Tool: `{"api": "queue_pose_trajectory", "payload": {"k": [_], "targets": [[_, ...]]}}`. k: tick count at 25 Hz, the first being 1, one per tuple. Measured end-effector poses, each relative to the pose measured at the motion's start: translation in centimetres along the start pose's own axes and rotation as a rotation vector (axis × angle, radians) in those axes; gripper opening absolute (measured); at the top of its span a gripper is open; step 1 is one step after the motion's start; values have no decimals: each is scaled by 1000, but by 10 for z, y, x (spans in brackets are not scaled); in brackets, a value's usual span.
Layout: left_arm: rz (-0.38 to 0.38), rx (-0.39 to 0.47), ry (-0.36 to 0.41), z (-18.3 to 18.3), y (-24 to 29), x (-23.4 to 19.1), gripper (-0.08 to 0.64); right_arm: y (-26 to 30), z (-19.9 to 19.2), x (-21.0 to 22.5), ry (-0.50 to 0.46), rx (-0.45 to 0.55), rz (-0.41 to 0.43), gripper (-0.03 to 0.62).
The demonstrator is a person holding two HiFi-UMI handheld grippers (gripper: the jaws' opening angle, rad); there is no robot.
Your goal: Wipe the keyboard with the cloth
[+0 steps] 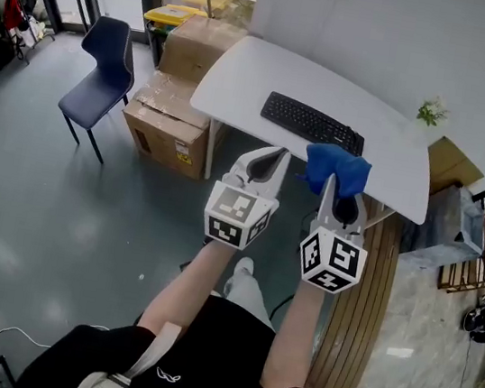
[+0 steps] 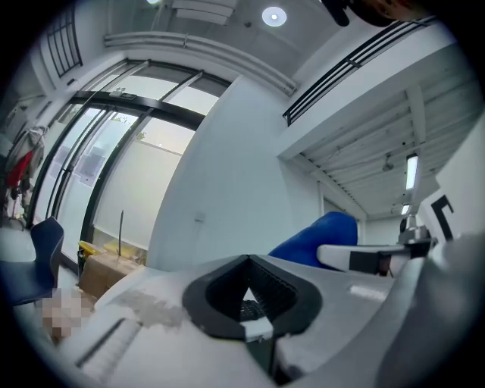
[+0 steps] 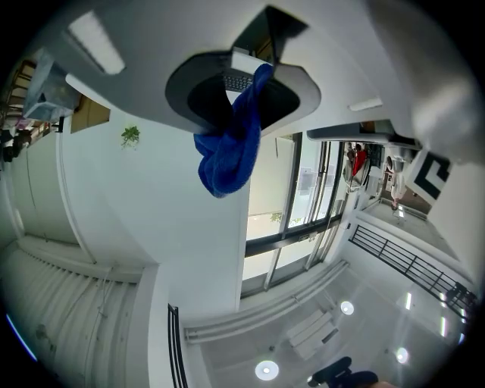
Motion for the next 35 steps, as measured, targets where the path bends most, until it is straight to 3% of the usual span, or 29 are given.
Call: {"api": "queue_pose_trajectory", "payload": {"k": [10, 15, 20, 28, 35], "targets": [[38, -35, -4, -31, 153, -30, -3, 127, -30, 106, 35, -22, -20, 77], [77, -115, -3, -67, 251, -47, -3, 213, -68, 163, 98, -65, 32, 77], [118, -86, 26, -56, 325, -60, -3, 288, -63, 206, 116, -51, 99, 77], [228, -79, 53, -51, 355, -119, -3, 360, -73, 189, 133, -62, 237, 77], [313, -148, 24, -80, 361, -177, -3, 402, -111, 154, 154, -149, 319, 77]]}}
Point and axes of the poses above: the fingertips, and each gripper's own axes: y forward along the fingers, x to its right, z out of its top, the point moved 1 cm from there along -y, backward along the fingers, and after that the axes turned 8 degrees about z, right-handed, at the moved point
